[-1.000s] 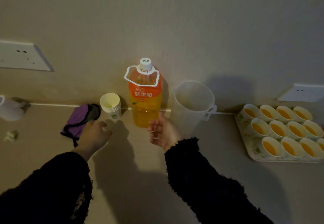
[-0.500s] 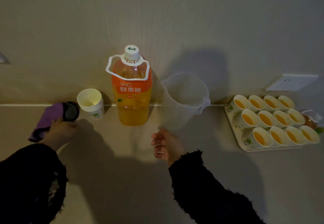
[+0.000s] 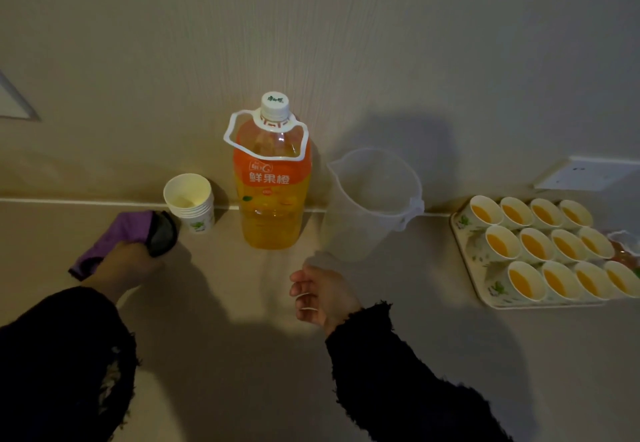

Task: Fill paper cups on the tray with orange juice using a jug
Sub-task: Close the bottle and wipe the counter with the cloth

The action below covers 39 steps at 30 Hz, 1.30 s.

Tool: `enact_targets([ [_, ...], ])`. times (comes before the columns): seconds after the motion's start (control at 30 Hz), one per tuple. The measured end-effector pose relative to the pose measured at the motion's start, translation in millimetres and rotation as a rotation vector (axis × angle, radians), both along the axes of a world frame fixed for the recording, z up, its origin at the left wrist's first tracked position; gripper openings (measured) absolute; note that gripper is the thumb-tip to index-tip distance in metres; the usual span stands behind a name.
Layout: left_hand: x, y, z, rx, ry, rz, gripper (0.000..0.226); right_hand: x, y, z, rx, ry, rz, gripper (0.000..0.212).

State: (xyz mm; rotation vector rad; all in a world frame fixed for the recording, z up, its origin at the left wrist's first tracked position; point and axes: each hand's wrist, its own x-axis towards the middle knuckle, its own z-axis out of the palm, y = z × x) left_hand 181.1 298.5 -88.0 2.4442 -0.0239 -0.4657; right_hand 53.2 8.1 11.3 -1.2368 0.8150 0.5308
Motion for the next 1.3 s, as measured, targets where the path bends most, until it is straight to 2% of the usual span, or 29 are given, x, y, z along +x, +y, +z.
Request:
enact_targets([
  [0.03,-6,-4,5,-0.167,-0.048,-0.042,0.016,-1,0,1,0.009,0.0,-0.001,0.036],
  [0.07,-15,-10,10,-0.208,0.002,-0.052,0.018,-3,-1,1,0.01,0.003,0.007,0.035],
  [0.13,-40,-21,6,0.134,0.159,-0.027,0.022,-5,0,1,0.018,0.013,0.021,0.034],
  [0.17,-51,-23,-4,0.279,0.177,-0.028,0.026,-6,2,2,0.026,0.021,0.021,0.034],
  [0.23,-78,-34,-15,0.303,0.166,-0.095,0.028,-9,5,4,0.046,0.021,0.03,0.034],
  [0.33,-111,-73,10,0.293,0.304,-0.12,0.022,-12,6,1,0.055,0.007,0.037,0.032],
  [0.4,-122,-92,38,0.068,0.424,-0.048,0.02,-14,4,5,0.057,-0.002,0.055,0.027],
  [0.5,-120,-107,80,-0.282,0.46,0.123,0.031,-19,-4,15,-0.04,-0.013,0.17,0.01],
  [0.6,-118,-119,106,-0.629,0.581,0.213,0.038,-27,-17,6,-0.085,-0.084,0.207,0.053],
  [0.67,-118,-128,115,-0.865,0.66,0.235,0.05,-34,-19,8,0.005,-0.147,0.177,0.054],
  [0.73,-122,-137,120,-1.09,0.723,0.223,0.072,-35,-23,6,0.11,-0.136,0.143,0.052],
  [0.83,-134,-163,128,-1.312,0.685,0.234,0.071,-30,-22,1,0.312,-0.14,0.043,0.038],
  [0.9,-140,-180,130,-1.311,0.615,0.312,0.056,-21,-22,-5,0.302,-0.163,-0.014,0.032],
  [0.97,-140,-191,130,-1.224,0.55,0.386,0.032,-16,-25,-11,0.109,-0.226,-0.064,0.022],
  [1.03,-136,-194,129,-1.152,0.525,0.407,0.032,-14,-31,-14,-0.07,-0.221,-0.081,0.024],
  [1.1,-131,-192,130,-1.119,0.511,0.396,0.043,-15,-40,-17,-0.061,-0.286,-0.145,0.027],
  [1.17,-125,-186,130,-1.106,0.495,0.383,0.038,-18,-49,-16,-0.022,-0.358,-0.168,0.026],
  [1.3,-116,-178,121,-1.006,0.518,0.369,0.017,-24,-77,-20,-0.158,-0.401,0.09,0.008],
])
